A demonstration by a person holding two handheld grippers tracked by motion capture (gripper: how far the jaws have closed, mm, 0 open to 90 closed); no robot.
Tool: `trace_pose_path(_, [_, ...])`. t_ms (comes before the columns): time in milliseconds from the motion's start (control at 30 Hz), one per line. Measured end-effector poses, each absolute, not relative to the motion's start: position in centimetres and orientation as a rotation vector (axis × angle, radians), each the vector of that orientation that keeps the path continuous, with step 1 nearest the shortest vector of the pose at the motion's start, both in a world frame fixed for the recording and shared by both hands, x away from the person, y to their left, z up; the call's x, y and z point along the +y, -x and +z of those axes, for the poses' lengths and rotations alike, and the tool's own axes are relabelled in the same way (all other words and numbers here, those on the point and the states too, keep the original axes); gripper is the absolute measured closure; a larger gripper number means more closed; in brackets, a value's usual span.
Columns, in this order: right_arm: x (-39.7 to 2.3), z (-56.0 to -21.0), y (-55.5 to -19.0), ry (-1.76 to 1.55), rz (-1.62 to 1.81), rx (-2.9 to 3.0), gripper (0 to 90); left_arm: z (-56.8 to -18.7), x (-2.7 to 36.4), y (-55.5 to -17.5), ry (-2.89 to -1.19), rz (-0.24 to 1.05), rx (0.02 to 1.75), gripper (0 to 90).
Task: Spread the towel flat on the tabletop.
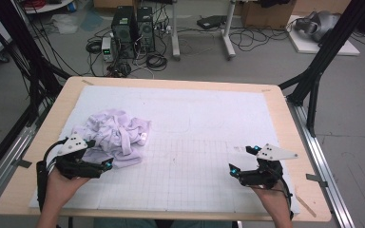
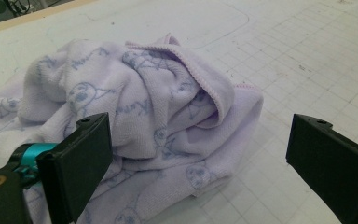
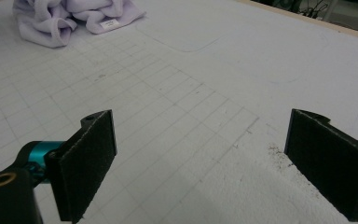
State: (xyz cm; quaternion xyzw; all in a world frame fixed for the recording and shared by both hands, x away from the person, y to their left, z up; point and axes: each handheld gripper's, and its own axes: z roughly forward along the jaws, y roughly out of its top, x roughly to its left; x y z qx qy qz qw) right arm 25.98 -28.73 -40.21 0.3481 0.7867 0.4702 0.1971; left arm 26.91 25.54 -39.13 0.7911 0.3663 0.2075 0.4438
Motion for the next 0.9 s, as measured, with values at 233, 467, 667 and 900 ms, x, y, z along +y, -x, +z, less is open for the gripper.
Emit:
trace_pose_path(233, [-28.6,-40.2,-25.9,-0.968,1.311,2.21,8.2,-38.2,25.8,-27.9,-1.956,0.516,0.906,8.0])
trace_pose_path(467, [-28.2,-40.1,-26.1,-0.952,1.316,2.22,8.2,-37.6,26.8,-31.0,-1.921,0.524,0.95,9.6])
trace_pose_path(667, [-28.0,-40.1,-26.2,-0.952,1.317,2.23,8.2,-38.9,26.8,-32.9,-1.952,0.504,1.002,10.3])
trace_pose_path(900, [-27.6,-40.3,-26.5,-0.931,1.306,2.248,8.2,-41.3,26.1,-34.8,-2.032,0.429,1.028,17.1])
